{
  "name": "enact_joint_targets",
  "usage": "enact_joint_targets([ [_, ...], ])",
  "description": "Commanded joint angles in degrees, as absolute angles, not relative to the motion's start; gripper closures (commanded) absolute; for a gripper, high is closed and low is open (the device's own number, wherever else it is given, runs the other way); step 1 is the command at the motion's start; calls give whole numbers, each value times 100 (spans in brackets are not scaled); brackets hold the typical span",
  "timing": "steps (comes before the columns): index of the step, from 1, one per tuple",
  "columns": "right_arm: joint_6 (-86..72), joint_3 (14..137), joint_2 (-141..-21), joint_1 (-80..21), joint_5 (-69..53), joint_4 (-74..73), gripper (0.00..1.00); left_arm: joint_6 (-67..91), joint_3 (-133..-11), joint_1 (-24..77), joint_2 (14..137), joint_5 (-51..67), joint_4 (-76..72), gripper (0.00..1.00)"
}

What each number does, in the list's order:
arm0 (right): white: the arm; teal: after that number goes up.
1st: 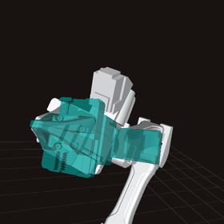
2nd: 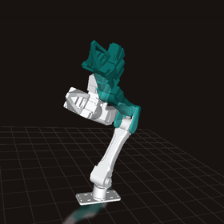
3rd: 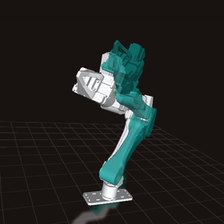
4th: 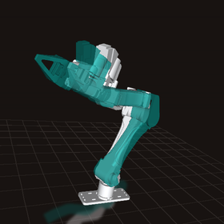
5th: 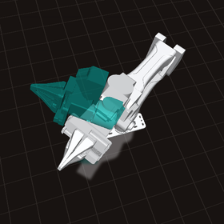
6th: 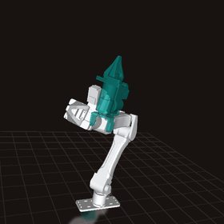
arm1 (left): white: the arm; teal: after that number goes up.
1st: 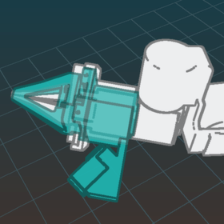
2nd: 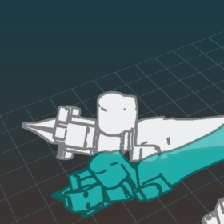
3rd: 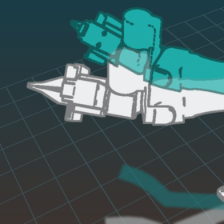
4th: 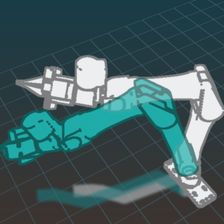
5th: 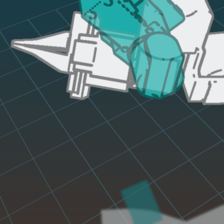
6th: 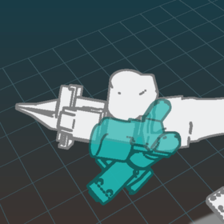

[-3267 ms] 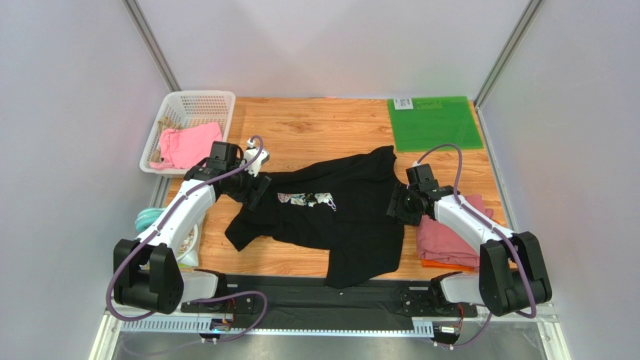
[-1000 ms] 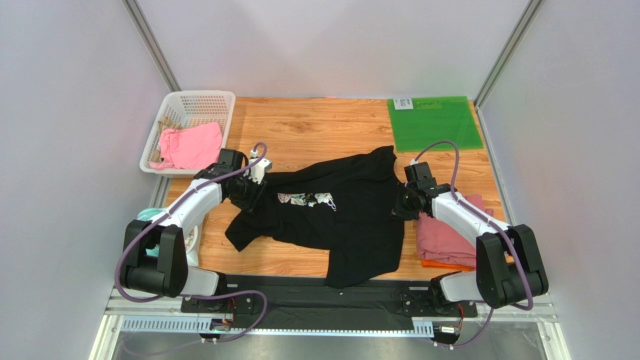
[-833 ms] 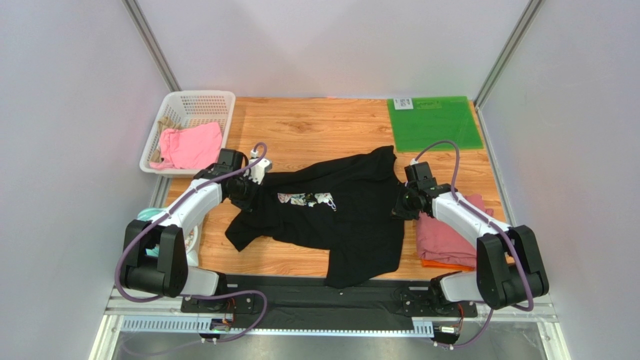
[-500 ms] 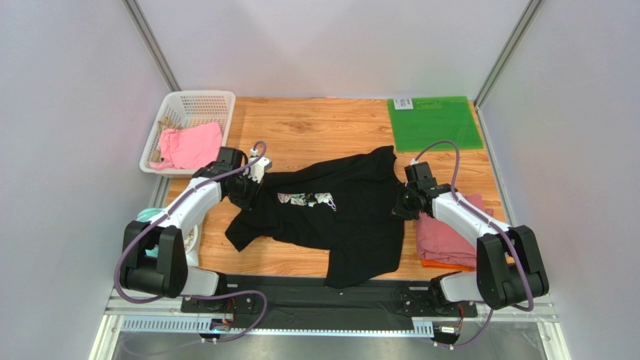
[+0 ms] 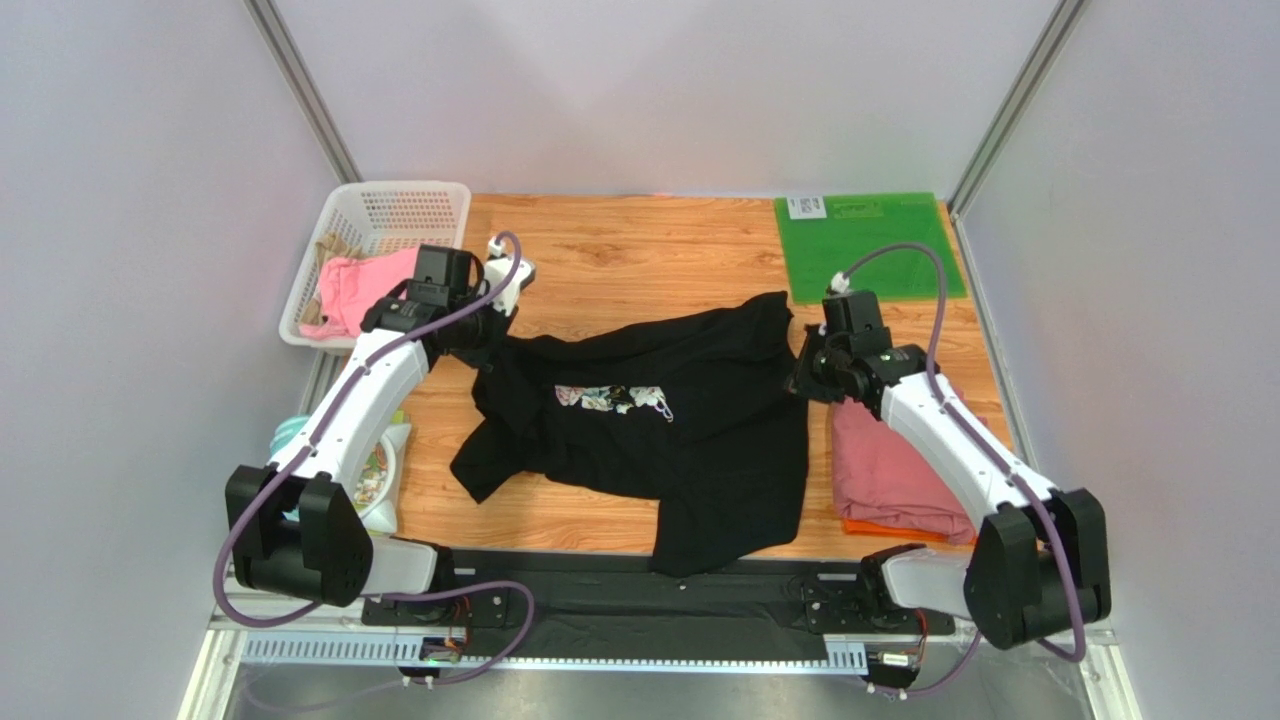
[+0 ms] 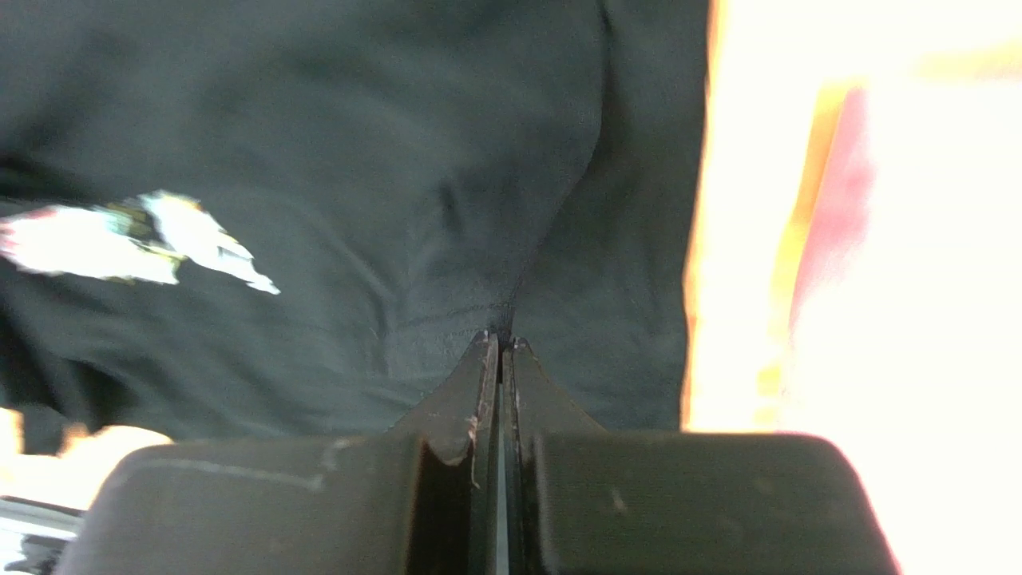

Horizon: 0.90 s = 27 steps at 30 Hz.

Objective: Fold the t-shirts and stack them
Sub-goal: Flatten out the tshirt

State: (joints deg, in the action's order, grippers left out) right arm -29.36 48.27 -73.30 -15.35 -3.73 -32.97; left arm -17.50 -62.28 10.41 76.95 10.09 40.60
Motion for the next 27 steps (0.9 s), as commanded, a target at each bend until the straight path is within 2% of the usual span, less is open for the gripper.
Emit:
enact_joint_targets([
  [1, -2690, 5667, -6742, -1538, -62, -3629, 100, -2082, -6960, 1037, 7497, 668, 4297, 100],
  [5, -2619, 6055, -6189, -1512, 200, -3989, 100, -2302, -7399, 1037, 7287, 370, 4438, 100],
  [14, -2488, 7687, -4958, -1494, 605, -4508, 100, -2777, -9420, 1037, 6926, -193, 5255, 100],
  [22, -1969, 9174, -3983, -1494, 914, -4737, 100, -3225, -9852, 1037, 6013, -492, 5572, 100],
  [27, -1600, 10255, -3858, -1494, 879, -4922, 100, -3287, -10712, 1037, 5792, -563, 6160, 100],
])
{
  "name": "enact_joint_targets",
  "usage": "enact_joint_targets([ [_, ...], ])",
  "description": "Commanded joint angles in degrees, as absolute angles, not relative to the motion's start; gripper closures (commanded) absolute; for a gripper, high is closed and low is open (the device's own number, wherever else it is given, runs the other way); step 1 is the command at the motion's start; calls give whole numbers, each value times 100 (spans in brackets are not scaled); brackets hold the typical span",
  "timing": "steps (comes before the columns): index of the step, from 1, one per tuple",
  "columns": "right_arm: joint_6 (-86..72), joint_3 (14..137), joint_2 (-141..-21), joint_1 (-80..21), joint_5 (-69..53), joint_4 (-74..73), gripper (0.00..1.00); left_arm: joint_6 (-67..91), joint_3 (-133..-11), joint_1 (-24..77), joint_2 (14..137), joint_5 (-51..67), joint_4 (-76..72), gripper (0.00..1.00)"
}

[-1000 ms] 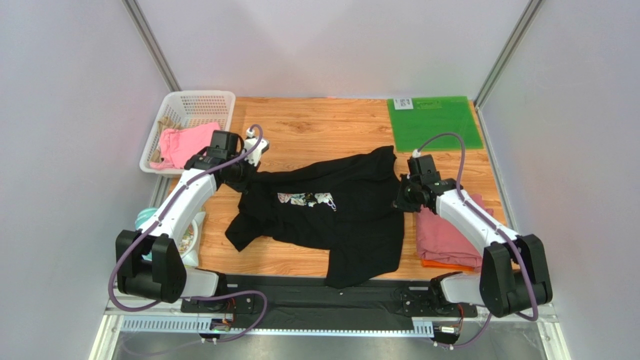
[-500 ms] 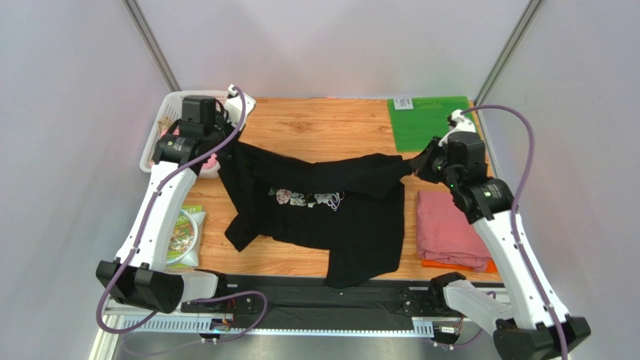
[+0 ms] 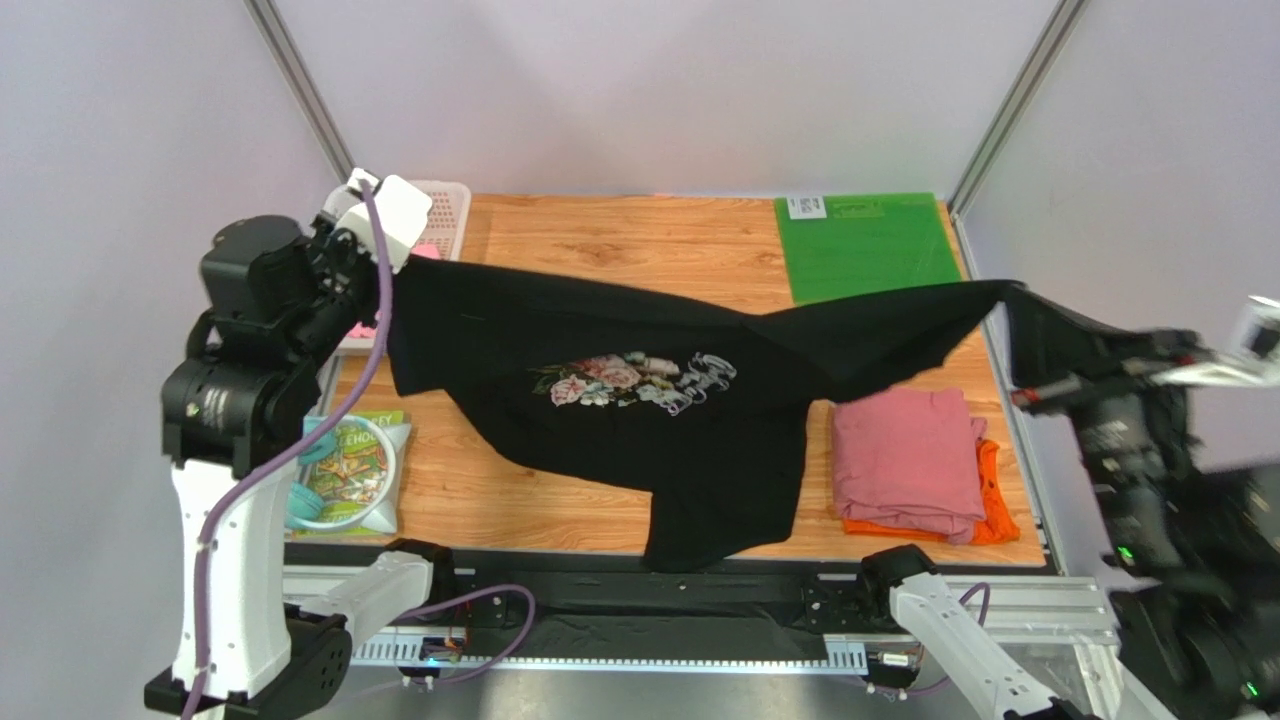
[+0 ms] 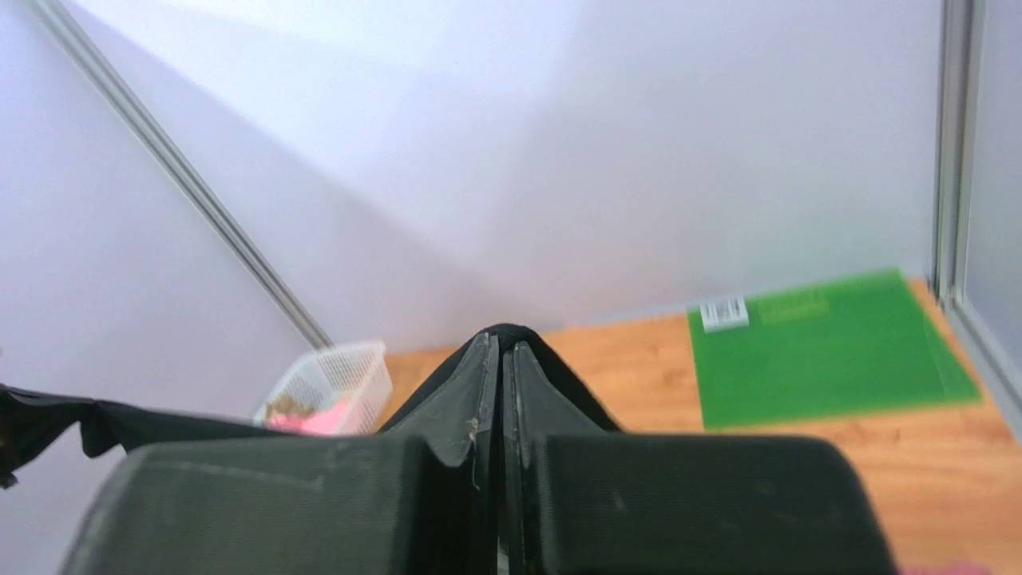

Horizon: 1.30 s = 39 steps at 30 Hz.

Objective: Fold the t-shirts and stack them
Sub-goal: Flatten out the tshirt

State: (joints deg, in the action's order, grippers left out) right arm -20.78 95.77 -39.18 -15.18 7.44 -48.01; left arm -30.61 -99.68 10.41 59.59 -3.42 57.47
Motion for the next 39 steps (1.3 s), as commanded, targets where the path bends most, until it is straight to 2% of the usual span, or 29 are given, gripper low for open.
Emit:
enact_joint_targets([
  [1, -1530, 10605, -3858, -1494, 879, -4948, 100, -3252, -10844, 1037, 5714, -536, 6257, 100],
  [11, -1564, 12390, -3929, -1450, 246, -5309, 100, -3287, -12461, 1037, 5256, -334, 7031, 100],
  [18, -1644, 12666, -4043, -1397, 105, -5273, 100, -3165, -12797, 1037, 5238, -27, 7259, 100],
  [21, -1626, 12246, -4034, -1397, 193, -5116, 100, -3024, -12254, 1037, 5160, 245, 7243, 100],
  [25, -1521, 11401, -4139, -1397, 579, -4844, 100, -2883, -10421, 1037, 4905, 562, 6567, 100],
  [29, -1468, 10453, -4621, -1389, 826, -4650, 100, -2804, -9196, 1037, 5053, 694, 5890, 100],
  [34, -1617, 8785, -5009, -1397, 861, -3675, 100, -2839, -7913, 1037, 5834, 747, 4897, 100],
  [39, -1714, 7964, -5712, -1397, 853, -2955, 100, -2962, -7322, 1037, 7211, 642, 4063, 100],
])
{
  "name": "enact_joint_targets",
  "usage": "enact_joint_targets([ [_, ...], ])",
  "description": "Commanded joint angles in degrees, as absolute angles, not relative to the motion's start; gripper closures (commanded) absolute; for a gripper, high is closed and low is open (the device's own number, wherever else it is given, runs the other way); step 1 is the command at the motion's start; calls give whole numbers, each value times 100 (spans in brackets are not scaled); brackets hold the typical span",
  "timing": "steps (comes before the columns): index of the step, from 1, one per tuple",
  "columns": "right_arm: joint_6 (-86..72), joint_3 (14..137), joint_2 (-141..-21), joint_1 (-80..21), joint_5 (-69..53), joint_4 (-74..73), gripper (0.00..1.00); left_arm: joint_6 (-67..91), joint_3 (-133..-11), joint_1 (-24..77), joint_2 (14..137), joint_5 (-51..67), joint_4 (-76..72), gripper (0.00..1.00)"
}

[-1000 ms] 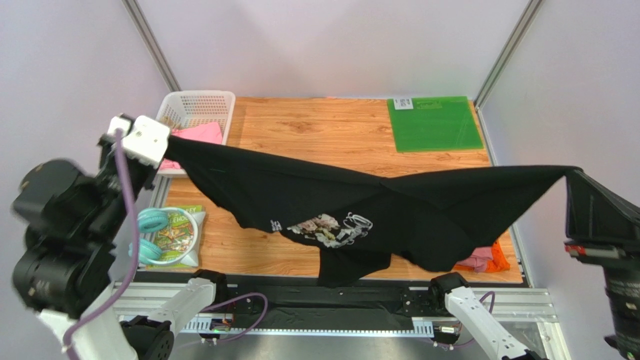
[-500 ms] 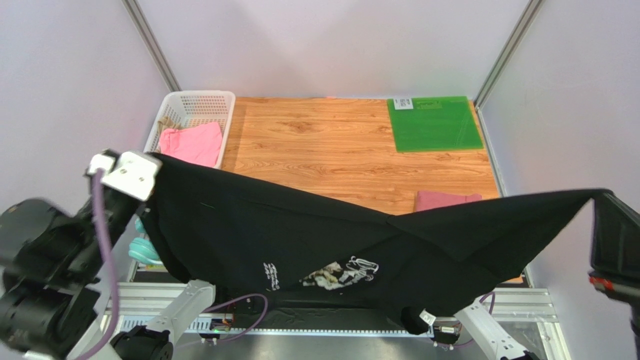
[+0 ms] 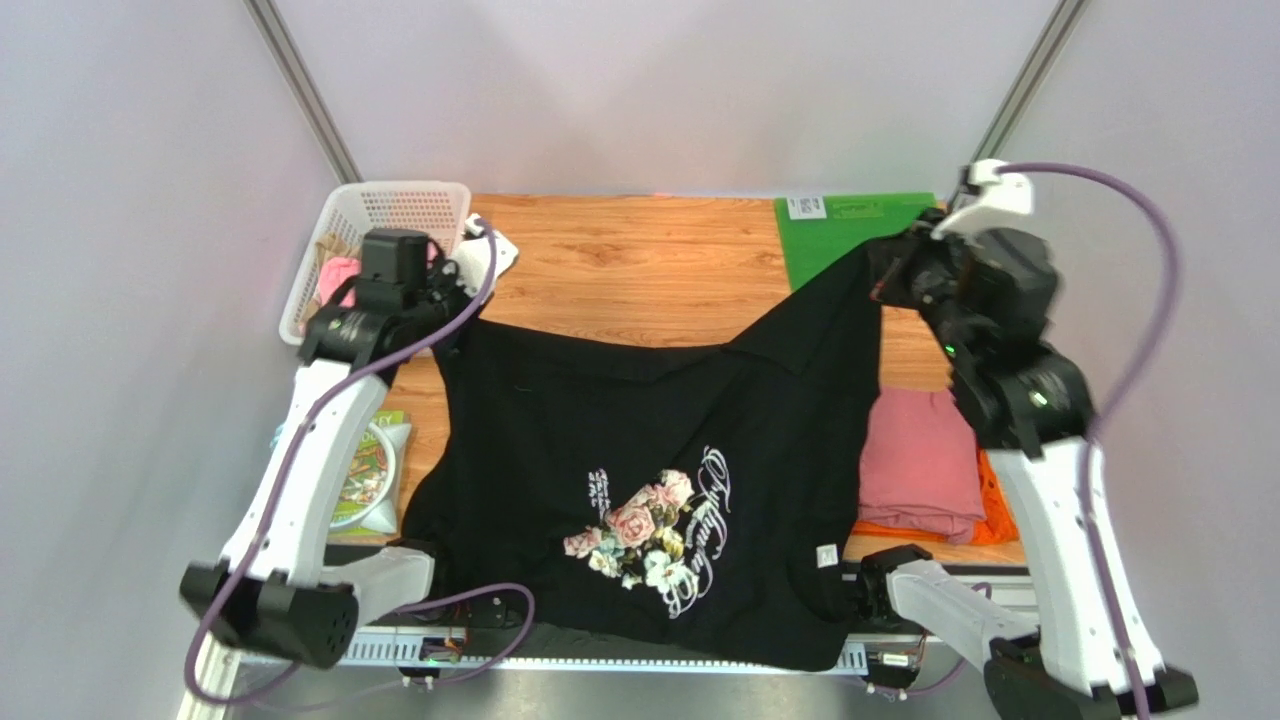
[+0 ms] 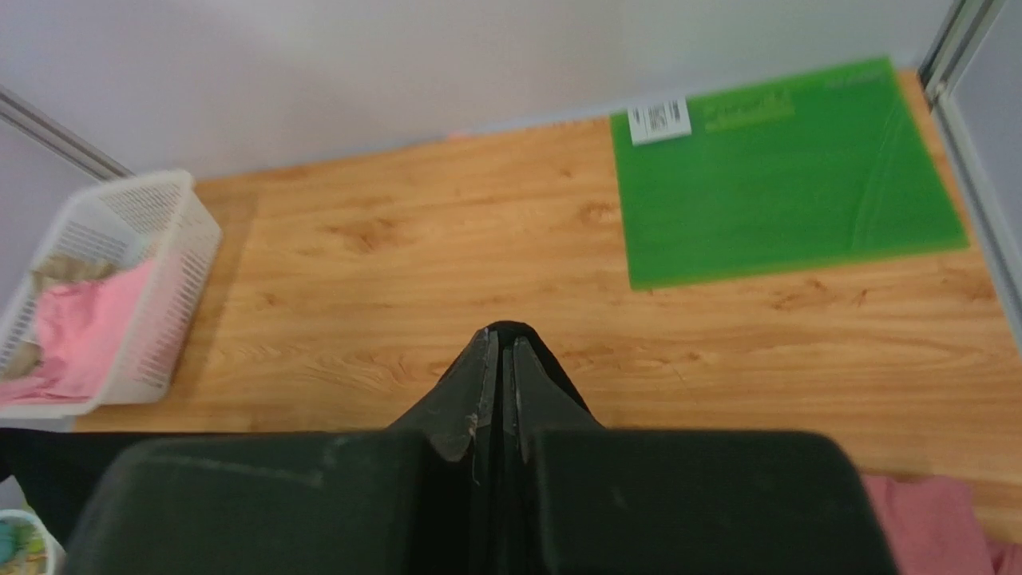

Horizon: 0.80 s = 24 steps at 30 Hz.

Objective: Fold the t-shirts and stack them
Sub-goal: Flatten out the tshirt

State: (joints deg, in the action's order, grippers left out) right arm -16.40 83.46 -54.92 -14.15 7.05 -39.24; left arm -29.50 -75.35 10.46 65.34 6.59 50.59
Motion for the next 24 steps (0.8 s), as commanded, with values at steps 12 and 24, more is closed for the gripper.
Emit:
enact_joint_targets([
  [12, -1757, 7348, -6451, -1196, 774, -2233, 100, -2935, -8023, 1222, 10203, 211, 3463, 70],
  [24, -1846, 7207, -6697, -1151, 606, -2048, 100, -2567, -7210, 1248, 9309, -115, 3410, 0],
])
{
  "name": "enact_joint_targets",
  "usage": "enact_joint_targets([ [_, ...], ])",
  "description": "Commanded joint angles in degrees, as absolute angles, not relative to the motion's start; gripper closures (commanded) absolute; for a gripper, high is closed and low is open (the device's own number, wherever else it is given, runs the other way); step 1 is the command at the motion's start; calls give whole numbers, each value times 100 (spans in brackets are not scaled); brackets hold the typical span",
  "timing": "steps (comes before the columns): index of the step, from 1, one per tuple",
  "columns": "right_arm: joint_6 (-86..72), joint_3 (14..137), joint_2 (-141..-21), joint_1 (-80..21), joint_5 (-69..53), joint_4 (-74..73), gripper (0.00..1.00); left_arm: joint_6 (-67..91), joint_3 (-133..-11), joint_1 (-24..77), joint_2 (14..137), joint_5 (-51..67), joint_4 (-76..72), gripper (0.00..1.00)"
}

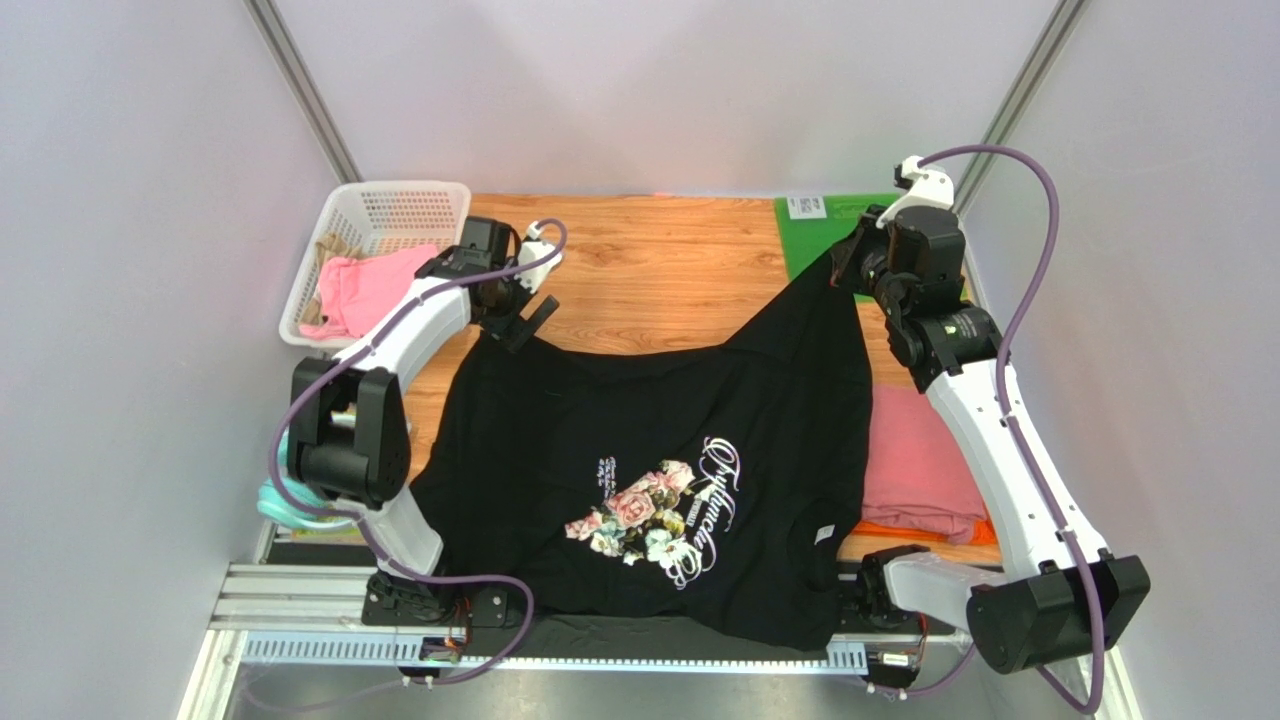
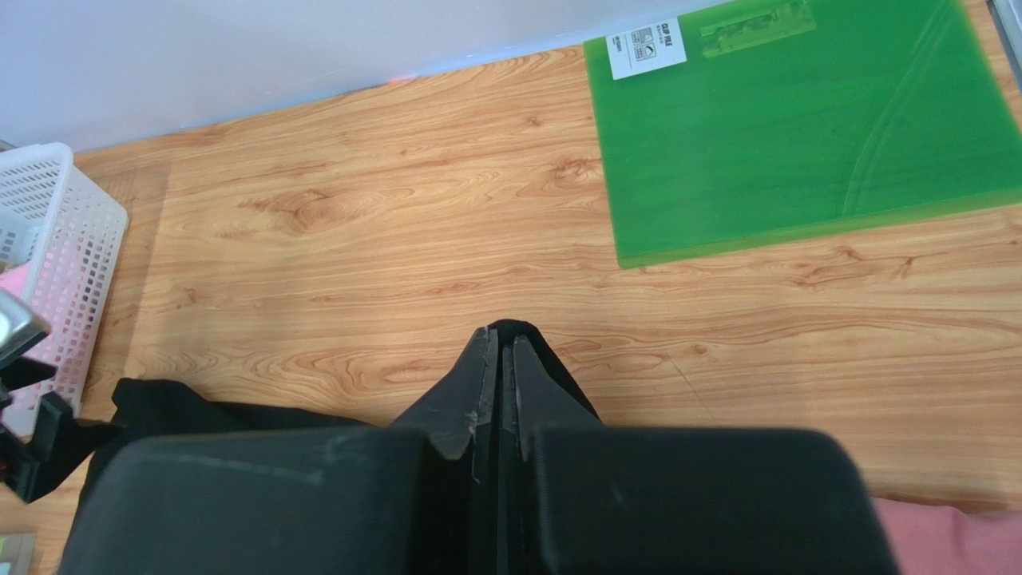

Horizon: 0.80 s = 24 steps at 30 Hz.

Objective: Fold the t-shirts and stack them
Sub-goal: Flatten out the tshirt

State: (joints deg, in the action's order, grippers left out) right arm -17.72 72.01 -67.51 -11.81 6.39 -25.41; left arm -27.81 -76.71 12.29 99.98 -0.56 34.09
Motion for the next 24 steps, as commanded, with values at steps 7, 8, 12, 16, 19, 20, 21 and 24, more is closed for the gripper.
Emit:
enact_joint_targets([
  [7, -1872, 7154, -6557, -1151, 571, -2065, 100, -2224, -6408, 1248, 9290, -97, 3454, 15],
  [8, -1881, 7154, -6548, -1151, 563, -2065, 100, -2163, -6390, 1248, 9386, -79, 3463, 17],
  [12, -1881, 7111, -6487, -1151, 580, -2092, 100, -1969, -6529, 1239, 9632, -44, 3551, 40],
  [16, -1890, 7075, -6416, -1151, 580, -2101, 100, -1864, -6706, 1222, 9834, -62, 3612, 44],
  [19, -1890, 7040, -6390, -1151, 562, -2101, 100, -1785, -6838, 1125, 9931, -26, 3647, 45],
  [20, -1890, 7031, -6381, -1151, 562, -2109, 100, -1767, -6907, 1081, 9949, -26, 3656, 45],
  [21, -1890, 7023, -6372, -1151, 562, -2101, 100, -1749, -6926, 977, 9967, -26, 3656, 45],
  [24, -1890, 6987, -6320, -1143, 562, -2083, 100, -1670, -7040, 766, 10063, 175, 3665, 46],
])
